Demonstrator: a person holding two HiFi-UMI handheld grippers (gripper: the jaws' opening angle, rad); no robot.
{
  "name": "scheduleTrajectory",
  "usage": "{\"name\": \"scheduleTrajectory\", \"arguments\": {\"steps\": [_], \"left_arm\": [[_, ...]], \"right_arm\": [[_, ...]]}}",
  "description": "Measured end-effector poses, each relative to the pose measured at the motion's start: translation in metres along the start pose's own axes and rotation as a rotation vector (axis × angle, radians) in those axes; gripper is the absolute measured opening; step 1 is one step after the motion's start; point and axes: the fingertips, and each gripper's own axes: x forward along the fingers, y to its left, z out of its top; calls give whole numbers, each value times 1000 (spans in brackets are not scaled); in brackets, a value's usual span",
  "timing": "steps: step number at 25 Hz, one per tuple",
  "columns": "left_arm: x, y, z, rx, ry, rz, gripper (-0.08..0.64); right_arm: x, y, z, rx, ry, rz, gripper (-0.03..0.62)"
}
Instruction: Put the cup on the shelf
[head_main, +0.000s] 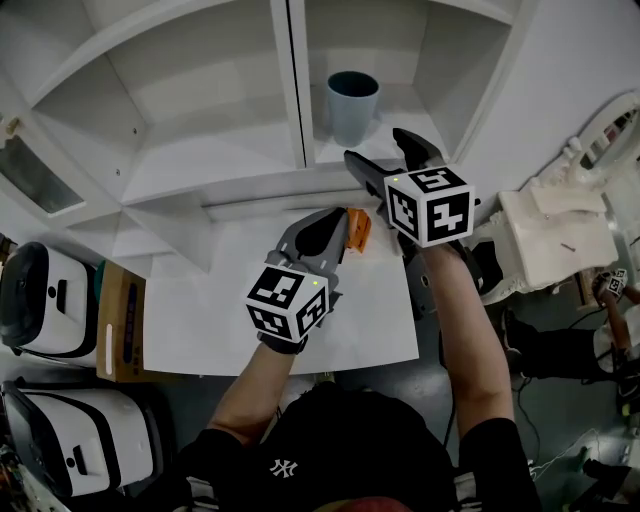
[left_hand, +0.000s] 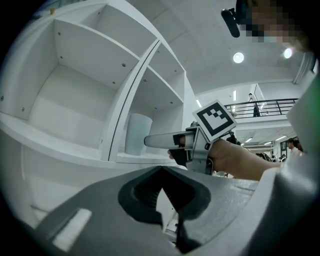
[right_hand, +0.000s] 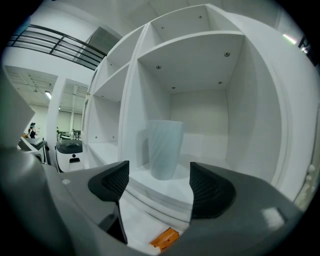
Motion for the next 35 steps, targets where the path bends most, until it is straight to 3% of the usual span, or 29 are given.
{"name": "scheduleTrajectory", "arguments": {"steps": [9,17,27,33,35], "left_arm": [[-12,-27,-3,3,5,23,0],[-23,-43,-6,1,5,52,0],[-38,-67,-12,7,14,89,0],[-48,-81,-18,-2,18,102,0],[-51,-84,-19,-3,19,107,0]], "right_arm": [[-36,13,-4,21,-54,44,313],[-69,27,-15,38,-96,86,202],[-108,46,-38,68,-112,148,126],[-128,56,-56,72,-95,167,24],[-133,59,-62,74,-87,176,23]]}}
